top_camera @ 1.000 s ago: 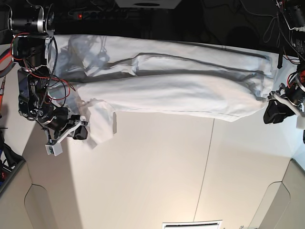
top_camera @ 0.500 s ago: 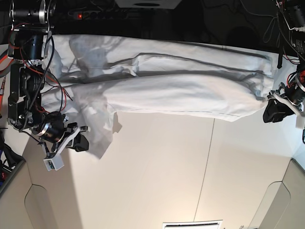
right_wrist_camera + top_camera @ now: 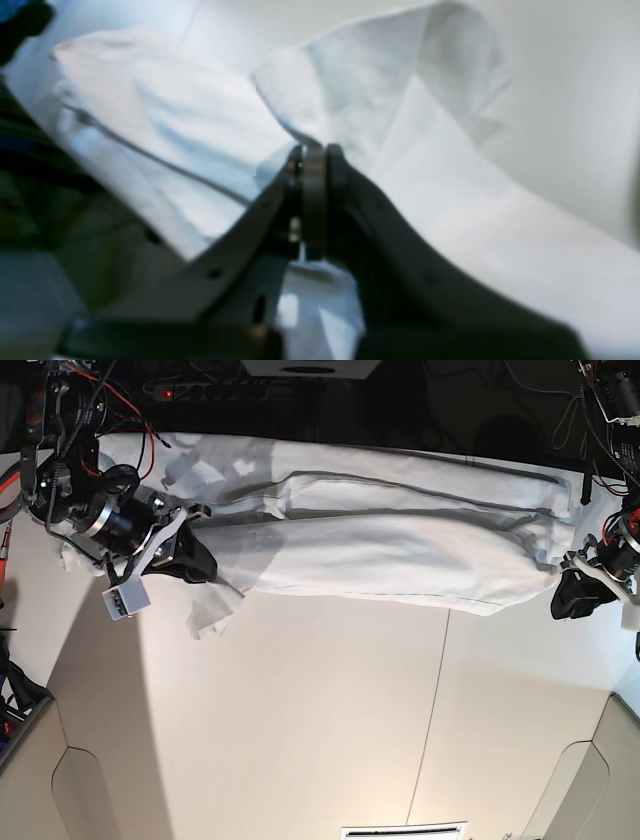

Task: Layout the t-shirt on the table in an organized manner, then fold the t-shirt properly
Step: 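Move the right gripper to the shirt's sleeve end and grasp it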

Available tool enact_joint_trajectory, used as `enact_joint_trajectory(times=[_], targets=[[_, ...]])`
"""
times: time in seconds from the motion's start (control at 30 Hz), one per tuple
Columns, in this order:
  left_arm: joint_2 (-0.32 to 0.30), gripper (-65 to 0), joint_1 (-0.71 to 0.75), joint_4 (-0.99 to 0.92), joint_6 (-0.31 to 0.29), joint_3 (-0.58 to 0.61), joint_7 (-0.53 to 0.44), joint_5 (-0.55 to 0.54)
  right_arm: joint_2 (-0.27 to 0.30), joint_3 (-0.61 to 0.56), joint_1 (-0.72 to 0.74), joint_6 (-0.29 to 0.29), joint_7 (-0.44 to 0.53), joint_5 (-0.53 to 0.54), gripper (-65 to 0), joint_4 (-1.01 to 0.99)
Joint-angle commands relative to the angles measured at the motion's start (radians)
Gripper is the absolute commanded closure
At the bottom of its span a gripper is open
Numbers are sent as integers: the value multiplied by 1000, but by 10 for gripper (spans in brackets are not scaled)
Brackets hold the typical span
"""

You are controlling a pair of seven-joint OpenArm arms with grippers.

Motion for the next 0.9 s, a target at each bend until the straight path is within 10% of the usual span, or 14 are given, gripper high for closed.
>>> enact_joint_trajectory(times=[0.0, 0.3, 0.87], targets=[[-19, -288, -10, 16, -6, -6, -21, -23, -10, 3, -7, 6, 19, 48, 0, 29], [-19, -288, -10, 16, -6, -6, -20, -22, -116, 2, -50, 24, -76, 179, 0, 39], [-19, -288, -10, 16, -6, -6, -21, -26, -114, 2, -164, 24, -171, 229, 0, 41]])
